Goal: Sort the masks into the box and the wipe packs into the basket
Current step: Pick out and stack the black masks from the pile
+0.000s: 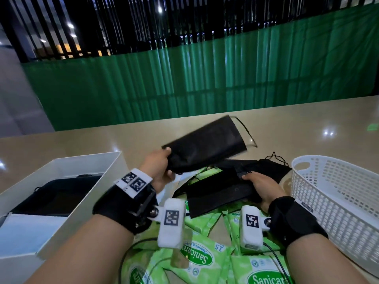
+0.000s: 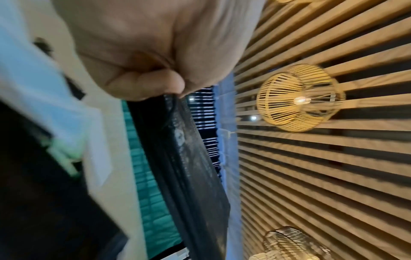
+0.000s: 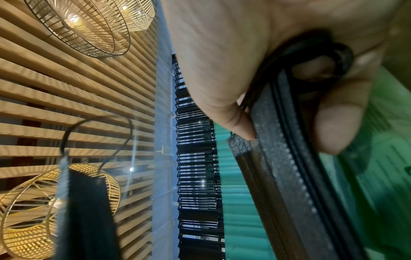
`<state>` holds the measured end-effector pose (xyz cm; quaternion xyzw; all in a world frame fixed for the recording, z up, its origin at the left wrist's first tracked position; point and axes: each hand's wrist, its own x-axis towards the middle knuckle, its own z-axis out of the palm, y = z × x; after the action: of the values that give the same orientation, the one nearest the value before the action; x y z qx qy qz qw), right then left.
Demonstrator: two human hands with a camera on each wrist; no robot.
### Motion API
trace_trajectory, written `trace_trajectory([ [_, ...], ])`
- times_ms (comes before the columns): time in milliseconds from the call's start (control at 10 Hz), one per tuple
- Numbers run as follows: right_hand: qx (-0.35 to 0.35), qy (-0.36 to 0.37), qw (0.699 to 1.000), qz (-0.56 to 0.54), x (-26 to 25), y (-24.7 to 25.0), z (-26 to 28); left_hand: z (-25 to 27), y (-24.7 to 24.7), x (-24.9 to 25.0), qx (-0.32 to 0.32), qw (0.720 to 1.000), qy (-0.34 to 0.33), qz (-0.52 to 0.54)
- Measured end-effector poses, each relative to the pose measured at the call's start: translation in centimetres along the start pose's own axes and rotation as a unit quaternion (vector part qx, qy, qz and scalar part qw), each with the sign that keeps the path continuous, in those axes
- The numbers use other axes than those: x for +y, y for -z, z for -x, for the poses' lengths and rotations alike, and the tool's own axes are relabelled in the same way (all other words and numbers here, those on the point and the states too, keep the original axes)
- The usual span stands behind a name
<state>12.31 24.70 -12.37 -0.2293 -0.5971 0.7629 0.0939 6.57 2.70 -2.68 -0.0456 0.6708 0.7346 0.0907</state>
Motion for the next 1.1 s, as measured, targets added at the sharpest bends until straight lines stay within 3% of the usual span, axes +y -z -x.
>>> trace_trajectory([
  [100,-0.013,-0.009,0.999,-0.039,-0.1,-0.2,0.5,-0.2,-0.8,-3.3,-0.033,0.991,0.126,-0.019],
  [200,0.007,-0.031,0.998,-0.049,-0.2,-0.3,0.6,-0.2,-1.1,-5.4,-0.048,0.976,0.202,-0.062],
  [300,0.027,-0.040,0.998,-0.052,-0.3,-0.2,0.4,-0.4,-1.5,-6.5,-0.042,0.972,0.192,-0.132],
  [400,0.034,-0.046,0.997,-0.053,-0.1,-0.3,0.3,-1.0,-1.7,-6.5,-0.034,0.974,0.129,-0.181],
  [500,0.028,-0.047,0.997,-0.054,-0.2,-0.2,0.2,-1.0,-1.6,-6.3,-0.023,0.938,0.067,-0.340],
  [600,0.024,-0.044,0.998,-0.047,-0.1,-0.1,0.2,-2.1,-1.2,-6.4,-0.026,0.949,0.061,-0.308],
  [800,0.027,-0.037,0.999,-0.030,0.2,-0.3,-0.1,-2.6,0.3,-6.4,0.019,0.905,0.018,-0.426],
  [1100,0.030,-0.051,0.998,-0.034,0.4,0.1,-0.8,-3.1,0.4,-7.7,-0.089,0.845,0.034,-0.526],
])
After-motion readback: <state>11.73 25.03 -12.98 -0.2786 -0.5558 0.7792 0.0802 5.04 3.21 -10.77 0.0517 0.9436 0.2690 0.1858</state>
